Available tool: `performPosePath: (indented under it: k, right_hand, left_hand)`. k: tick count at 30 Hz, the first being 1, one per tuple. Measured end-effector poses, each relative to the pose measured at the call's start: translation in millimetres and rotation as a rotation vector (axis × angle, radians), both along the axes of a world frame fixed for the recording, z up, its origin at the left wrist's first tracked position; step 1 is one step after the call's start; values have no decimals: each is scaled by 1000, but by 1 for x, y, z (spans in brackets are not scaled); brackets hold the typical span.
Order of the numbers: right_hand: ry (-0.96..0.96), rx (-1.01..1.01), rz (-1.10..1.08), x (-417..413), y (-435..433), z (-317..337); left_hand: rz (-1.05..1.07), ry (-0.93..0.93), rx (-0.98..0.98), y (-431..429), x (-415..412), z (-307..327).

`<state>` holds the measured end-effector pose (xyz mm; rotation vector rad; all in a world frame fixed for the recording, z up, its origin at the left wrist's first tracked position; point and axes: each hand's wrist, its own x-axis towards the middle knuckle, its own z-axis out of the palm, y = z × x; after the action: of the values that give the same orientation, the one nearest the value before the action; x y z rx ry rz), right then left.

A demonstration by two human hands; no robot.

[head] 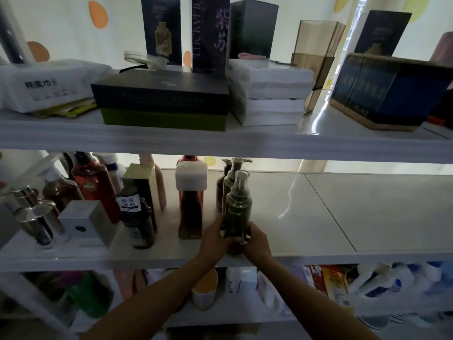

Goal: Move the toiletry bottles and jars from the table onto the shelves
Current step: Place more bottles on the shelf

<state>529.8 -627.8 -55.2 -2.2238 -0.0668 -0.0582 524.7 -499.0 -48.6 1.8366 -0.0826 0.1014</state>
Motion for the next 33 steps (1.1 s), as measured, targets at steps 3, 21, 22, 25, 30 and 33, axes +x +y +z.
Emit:
performPosePath:
  k: [3, 21, 22, 25, 30, 33]
  right_hand:
    - [34, 45, 8, 1, 2, 0]
    - [42, 149, 131, 22, 6, 6]
    - [38, 148, 128, 24, 7, 6]
    - [55, 157, 133, 31, 8, 6]
    - [76, 165, 137, 40, 10, 8]
    - [90, 179, 126, 43, 13, 11]
  left_hand:
    - [16, -6, 27, 3, 1, -3]
    - [-138, 88, -73, 16, 22, -5]
    - [-140, 92, -77, 16, 25, -5]
    - [-134, 95, -86, 17, 30, -5]
    - [-120, 102, -79, 17, 39, -5]
    - [-116, 109, -88, 18, 43, -2]
